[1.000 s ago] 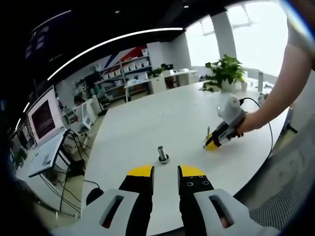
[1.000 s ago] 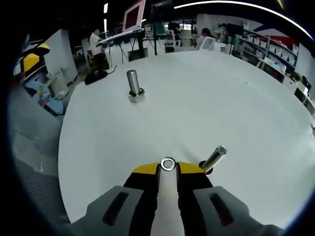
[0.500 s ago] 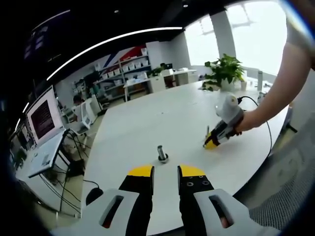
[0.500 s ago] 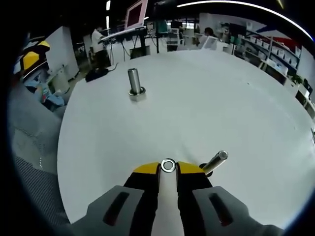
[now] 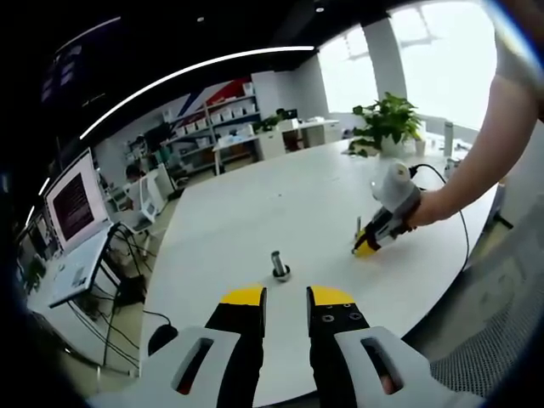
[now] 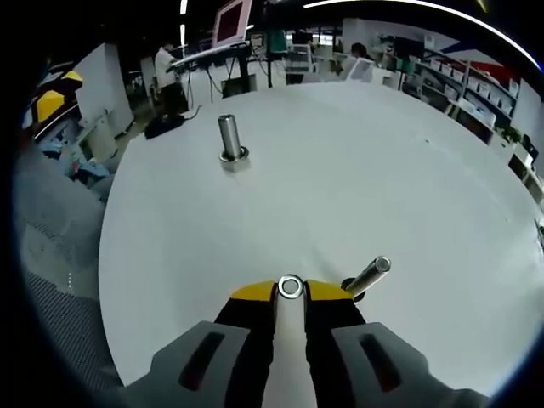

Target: Place the washer onto the threaded stud by aligning its center hole with the stud, sliding it down to the base, and recovering from edge contact or off-axis alignment until the washer reaches the visible bottom stop.

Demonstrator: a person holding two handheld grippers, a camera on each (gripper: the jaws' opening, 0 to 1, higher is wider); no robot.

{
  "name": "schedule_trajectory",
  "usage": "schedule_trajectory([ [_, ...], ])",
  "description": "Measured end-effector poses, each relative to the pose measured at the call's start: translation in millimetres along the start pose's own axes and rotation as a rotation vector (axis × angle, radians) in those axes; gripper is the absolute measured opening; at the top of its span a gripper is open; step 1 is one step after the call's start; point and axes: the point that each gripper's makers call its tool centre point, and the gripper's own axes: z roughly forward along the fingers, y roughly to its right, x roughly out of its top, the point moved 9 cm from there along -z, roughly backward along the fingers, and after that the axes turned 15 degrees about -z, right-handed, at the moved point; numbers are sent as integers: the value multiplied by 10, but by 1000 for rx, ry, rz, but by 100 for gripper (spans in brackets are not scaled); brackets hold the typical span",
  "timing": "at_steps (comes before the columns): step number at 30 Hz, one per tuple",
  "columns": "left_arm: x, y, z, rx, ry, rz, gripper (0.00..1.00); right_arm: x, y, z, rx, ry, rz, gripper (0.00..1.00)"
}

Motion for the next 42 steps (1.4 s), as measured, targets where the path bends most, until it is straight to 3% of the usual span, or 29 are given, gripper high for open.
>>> schedule_trajectory([
  [26,4,15,-4,-1,0,12,17,-7,35,-221,-28,40,8,13],
  [42,-1,16,-6,4,-2,7,17,-74,142,-477,-77,67,30,13],
])
